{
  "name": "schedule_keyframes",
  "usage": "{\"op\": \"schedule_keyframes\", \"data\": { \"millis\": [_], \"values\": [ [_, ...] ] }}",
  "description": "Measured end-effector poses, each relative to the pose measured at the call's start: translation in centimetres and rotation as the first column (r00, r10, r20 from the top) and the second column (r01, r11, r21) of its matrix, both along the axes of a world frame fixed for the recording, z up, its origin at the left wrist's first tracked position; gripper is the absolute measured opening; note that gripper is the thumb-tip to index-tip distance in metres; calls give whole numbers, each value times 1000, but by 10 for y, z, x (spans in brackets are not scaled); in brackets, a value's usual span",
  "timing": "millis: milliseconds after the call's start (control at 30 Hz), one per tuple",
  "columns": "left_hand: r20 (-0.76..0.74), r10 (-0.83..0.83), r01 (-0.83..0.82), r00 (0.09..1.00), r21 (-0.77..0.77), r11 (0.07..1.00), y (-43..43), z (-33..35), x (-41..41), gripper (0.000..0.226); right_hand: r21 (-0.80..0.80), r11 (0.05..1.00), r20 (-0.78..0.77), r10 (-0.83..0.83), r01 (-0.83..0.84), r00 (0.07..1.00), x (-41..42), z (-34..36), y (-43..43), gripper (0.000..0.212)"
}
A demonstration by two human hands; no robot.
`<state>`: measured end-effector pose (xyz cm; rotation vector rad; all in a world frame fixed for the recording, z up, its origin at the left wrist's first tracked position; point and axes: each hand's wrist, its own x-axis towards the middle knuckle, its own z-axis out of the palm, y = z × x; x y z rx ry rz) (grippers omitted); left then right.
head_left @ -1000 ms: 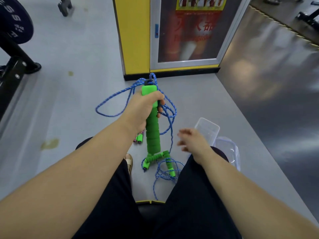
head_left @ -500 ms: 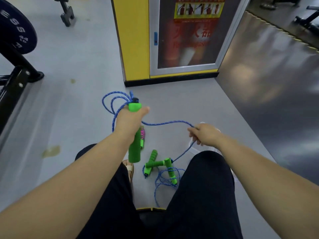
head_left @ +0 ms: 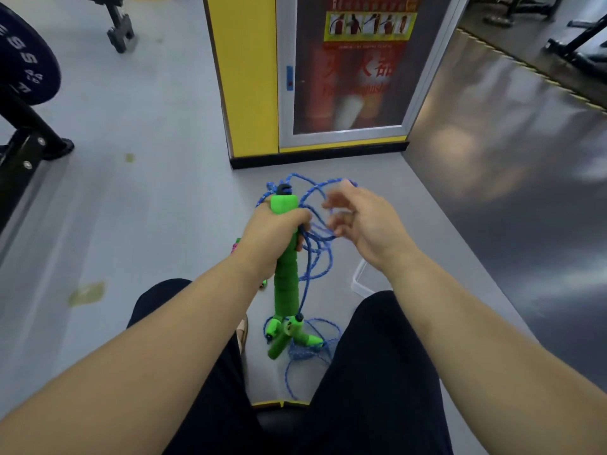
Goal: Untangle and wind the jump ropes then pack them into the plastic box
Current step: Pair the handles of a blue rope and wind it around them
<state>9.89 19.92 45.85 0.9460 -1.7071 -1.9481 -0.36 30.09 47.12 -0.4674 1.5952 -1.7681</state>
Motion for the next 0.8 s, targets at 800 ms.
{"op": "schedule_keyframes", "data": {
  "millis": [800],
  "values": [
    [151,203,-191,968,-90,978,-54,-11,33,20,729,668,-237,453,-151,859,-27,-85,45,19]
  ]
}}
